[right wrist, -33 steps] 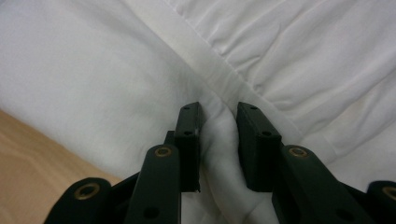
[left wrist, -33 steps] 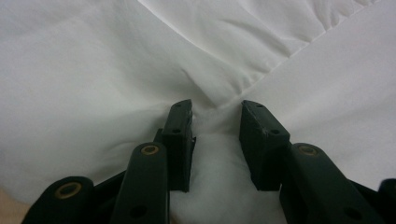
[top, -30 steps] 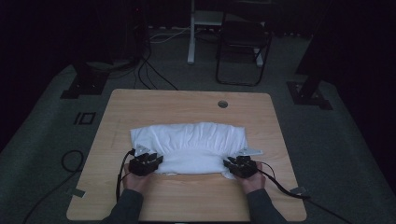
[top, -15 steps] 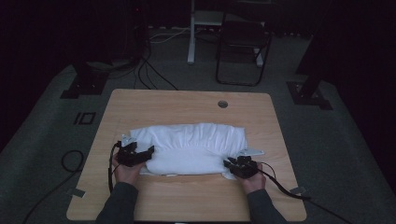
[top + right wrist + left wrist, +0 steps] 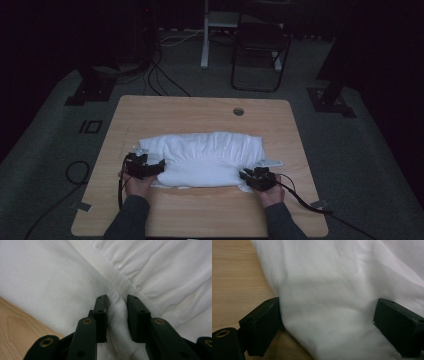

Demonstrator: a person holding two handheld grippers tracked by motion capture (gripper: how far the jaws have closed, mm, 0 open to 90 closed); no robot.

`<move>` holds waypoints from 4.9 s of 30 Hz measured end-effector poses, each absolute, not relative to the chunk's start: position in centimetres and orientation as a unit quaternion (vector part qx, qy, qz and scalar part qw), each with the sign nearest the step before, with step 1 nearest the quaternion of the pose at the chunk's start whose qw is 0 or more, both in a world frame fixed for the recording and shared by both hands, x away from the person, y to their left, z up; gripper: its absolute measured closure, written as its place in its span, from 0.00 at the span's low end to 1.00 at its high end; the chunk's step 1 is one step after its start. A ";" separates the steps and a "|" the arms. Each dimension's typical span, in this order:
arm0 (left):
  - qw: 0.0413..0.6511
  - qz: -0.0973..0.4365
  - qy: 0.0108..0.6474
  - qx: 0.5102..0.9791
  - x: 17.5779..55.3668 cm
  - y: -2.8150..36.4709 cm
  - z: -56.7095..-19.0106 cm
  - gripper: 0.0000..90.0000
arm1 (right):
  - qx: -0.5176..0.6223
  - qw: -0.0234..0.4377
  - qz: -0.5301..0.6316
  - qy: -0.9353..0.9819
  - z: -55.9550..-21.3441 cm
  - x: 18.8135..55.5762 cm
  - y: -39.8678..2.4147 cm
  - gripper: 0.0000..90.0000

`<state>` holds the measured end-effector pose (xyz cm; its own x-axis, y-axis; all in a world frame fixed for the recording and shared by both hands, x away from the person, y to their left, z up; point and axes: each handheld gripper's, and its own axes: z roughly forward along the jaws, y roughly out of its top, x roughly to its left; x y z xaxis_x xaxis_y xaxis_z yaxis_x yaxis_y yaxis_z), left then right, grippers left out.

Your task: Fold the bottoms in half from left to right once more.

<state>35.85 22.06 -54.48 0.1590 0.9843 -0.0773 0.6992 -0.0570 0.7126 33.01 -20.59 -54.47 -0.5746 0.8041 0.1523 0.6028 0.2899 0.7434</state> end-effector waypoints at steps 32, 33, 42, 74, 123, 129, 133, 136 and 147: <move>0.459 0.141 0.543 0.689 34.9 22.9 -50.9 0.90 | 0.398 0.192 0.429 0.788 -50.4 32.4 -17.9 0.63; 0.466 0.141 0.539 0.688 34.9 22.9 -50.4 0.90 | 0.387 0.193 0.436 0.789 -49.9 32.3 -17.2 0.63; 0.509 0.149 0.512 0.676 34.8 22.1 -47.3 0.90 | 0.348 0.178 0.392 0.833 -51.4 34.2 -10.5 0.61; 0.534 0.176 0.465 0.684 34.4 20.4 -43.4 0.90 | 0.366 0.170 0.354 0.844 -51.1 36.3 -10.8 0.54; 0.489 0.084 0.335 0.801 33.2 6.0 -47.6 0.90 | 0.436 0.202 0.410 0.775 -50.9 33.8 -22.3 0.50; 0.474 0.042 0.327 0.817 32.9 4.1 -51.4 0.89 | 0.435 0.206 0.413 0.773 -50.5 33.8 -22.1 0.50; 0.458 0.054 0.320 0.828 33.1 3.5 -52.3 0.89 | 0.432 0.206 0.419 0.771 -50.3 33.8 -22.1 0.49; 0.455 0.053 0.320 0.830 33.1 3.5 -52.3 0.89 | 0.425 0.207 0.432 0.768 -49.6 33.6 -21.8 0.49; 0.463 0.047 0.323 0.824 33.1 3.6 -52.2 0.87 | 0.353 0.174 0.481 0.783 -47.5 33.4 -17.5 0.45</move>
<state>33.14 3.59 -52.22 0.7875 0.5751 -0.2218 0.4887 -0.3633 0.7932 33.42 -17.53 -47.47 -0.6903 0.7205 0.0667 0.3851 0.2878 0.8769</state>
